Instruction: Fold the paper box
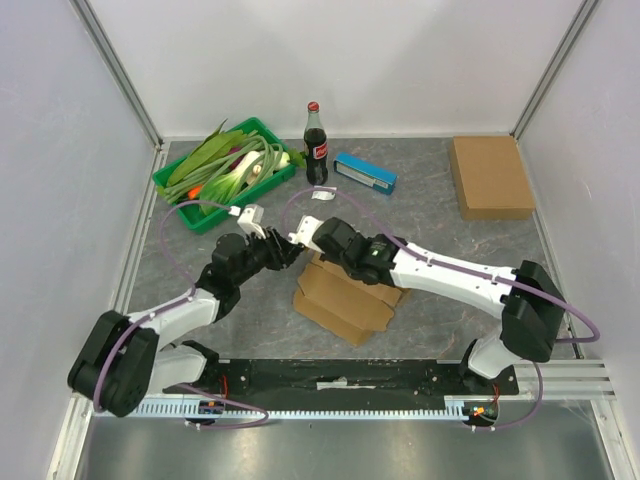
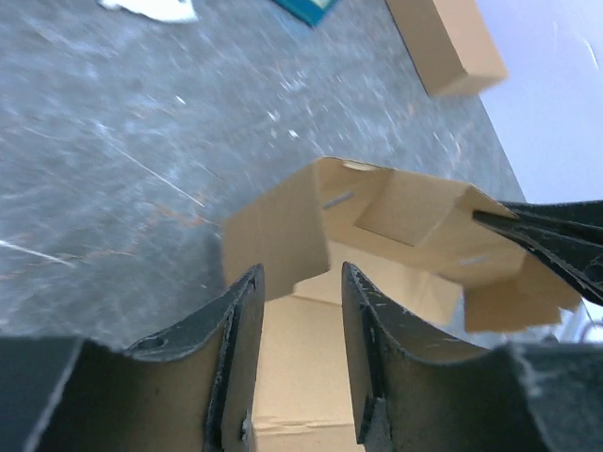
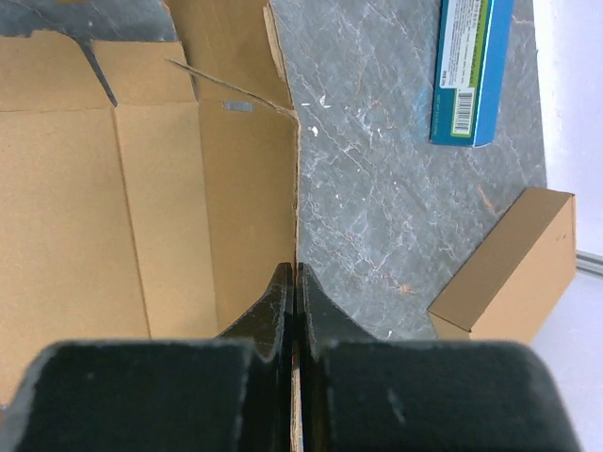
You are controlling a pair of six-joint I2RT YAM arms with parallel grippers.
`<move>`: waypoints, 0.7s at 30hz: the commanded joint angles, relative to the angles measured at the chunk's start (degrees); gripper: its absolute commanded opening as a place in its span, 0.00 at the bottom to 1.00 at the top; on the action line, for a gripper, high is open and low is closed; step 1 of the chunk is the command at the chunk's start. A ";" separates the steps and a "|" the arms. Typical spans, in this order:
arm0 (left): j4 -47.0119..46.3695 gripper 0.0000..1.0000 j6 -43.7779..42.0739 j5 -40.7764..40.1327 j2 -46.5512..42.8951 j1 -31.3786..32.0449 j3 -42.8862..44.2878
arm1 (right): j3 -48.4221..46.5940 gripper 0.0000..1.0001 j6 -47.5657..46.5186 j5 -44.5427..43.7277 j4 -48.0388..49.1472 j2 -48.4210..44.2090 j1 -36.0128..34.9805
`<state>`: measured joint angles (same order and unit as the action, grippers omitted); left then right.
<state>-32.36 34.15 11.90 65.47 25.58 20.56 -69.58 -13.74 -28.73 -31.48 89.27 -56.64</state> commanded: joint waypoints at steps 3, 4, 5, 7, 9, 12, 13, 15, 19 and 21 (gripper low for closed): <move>-12.81 0.46 0.39 10.43 3.08 3.59 0.10 | 3.31 0.00 2.57 -7.30 5.63 0.38 -3.21; -12.82 0.47 0.04 9.81 2.30 3.94 -0.16 | 4.27 0.00 3.01 -7.91 6.43 0.03 -3.91; -12.38 0.47 -0.05 7.63 1.68 4.12 -0.69 | 6.54 0.00 2.75 -8.27 7.48 -1.11 -4.35; -8.00 0.45 0.12 0.63 -1.12 4.12 -1.31 | 9.27 0.00 1.27 -9.32 11.25 -2.17 -5.57; -5.44 0.47 -0.57 -1.70 -2.54 3.95 -2.10 | 12.36 0.00 0.73 -10.55 13.89 -3.40 -6.55; 0.52 0.47 -0.67 -5.21 -2.72 3.25 -0.61 | 15.00 0.00 -0.15 -11.96 15.83 -4.90 -8.22; 3.15 0.49 -0.06 -6.00 -2.28 2.72 -0.17 | 15.52 0.00 -0.06 -12.40 16.19 -5.25 -8.22; 4.66 0.54 2.39 -5.58 0.08 0.45 1.23 | 16.41 0.00 0.81 -13.10 17.07 -5.78 -8.13; 15.63 0.47 1.62 1.01 8.78 -1.68 10.62 | 16.76 0.00 2.31 -13.37 17.77 -7.36 -7.52; 14.18 0.46 1.36 3.47 11.50 -1.76 11.61 | 17.29 0.00 2.05 -12.84 19.79 -8.94 -6.82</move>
<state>-22.48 35.00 11.03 73.30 24.34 27.05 -52.82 -12.91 -39.79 -17.74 84.38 -64.49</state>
